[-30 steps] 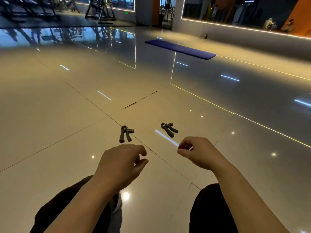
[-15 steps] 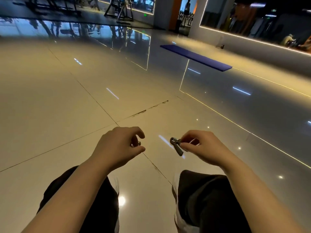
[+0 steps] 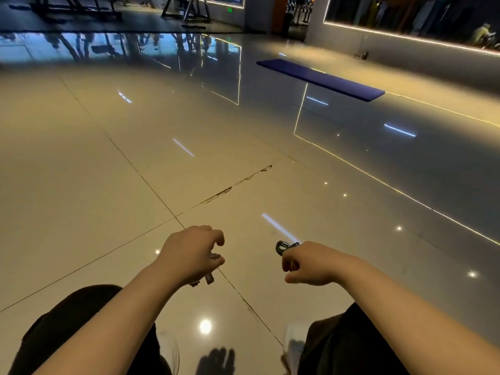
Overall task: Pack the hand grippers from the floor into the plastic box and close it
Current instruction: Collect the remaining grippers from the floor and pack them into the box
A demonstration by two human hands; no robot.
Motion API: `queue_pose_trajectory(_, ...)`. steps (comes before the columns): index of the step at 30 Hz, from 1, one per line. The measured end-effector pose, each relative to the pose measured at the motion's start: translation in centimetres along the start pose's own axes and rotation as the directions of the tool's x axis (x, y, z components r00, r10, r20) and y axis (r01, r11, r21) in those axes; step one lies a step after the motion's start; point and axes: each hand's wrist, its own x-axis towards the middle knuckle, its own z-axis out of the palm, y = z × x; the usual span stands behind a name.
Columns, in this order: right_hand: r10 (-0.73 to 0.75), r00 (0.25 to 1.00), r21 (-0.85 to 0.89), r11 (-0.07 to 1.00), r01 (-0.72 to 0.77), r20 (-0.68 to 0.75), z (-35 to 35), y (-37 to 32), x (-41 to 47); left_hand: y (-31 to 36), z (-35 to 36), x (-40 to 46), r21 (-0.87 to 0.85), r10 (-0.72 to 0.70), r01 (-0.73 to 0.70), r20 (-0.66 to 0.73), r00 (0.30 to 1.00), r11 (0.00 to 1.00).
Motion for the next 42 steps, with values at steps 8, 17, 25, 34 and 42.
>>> queue_pose_trajectory(8, 0.198, 0.961, -0.207, 0.965, -0.158, 0.191, -1.5, 6.8, 10.1, -2.3, 8.1, 10.3, -0.359, -0.145, 0.174, 0.104, 0.984, 0.917)
queue_pose_trajectory(17, 0.413, 0.911, -0.059, 0.909, -0.413, -0.008, 7.0, 13.2, 21.4, -6.0, 23.0, 13.5, -0.528, -0.461, 0.554, 0.31, 0.832, 0.644)
queue_pose_trajectory(25, 0.47, 0.882, -0.03, 0.883, -0.469, 0.041, 17.6, 15.1, 24.6, -10.8, 29.6, 13.2, -0.505, -0.706, 0.756, 0.346, 0.619, 0.416)
queue_pose_trajectory(34, 0.645, 0.758, 0.174, 0.761, -0.625, -0.099, 20.0, 16.3, 27.9, -9.8, 33.2, 13.1, -0.544, -0.694, 0.732, 0.335, 0.638, 0.41)
queue_pose_trajectory(42, 0.636, 0.758, 0.283, 0.761, -0.584, -0.146, 22.6, 13.5, 27.0, -9.1, 34.7, 14.7, -0.373, -0.763, 0.757, 0.167, 0.624, 0.537)
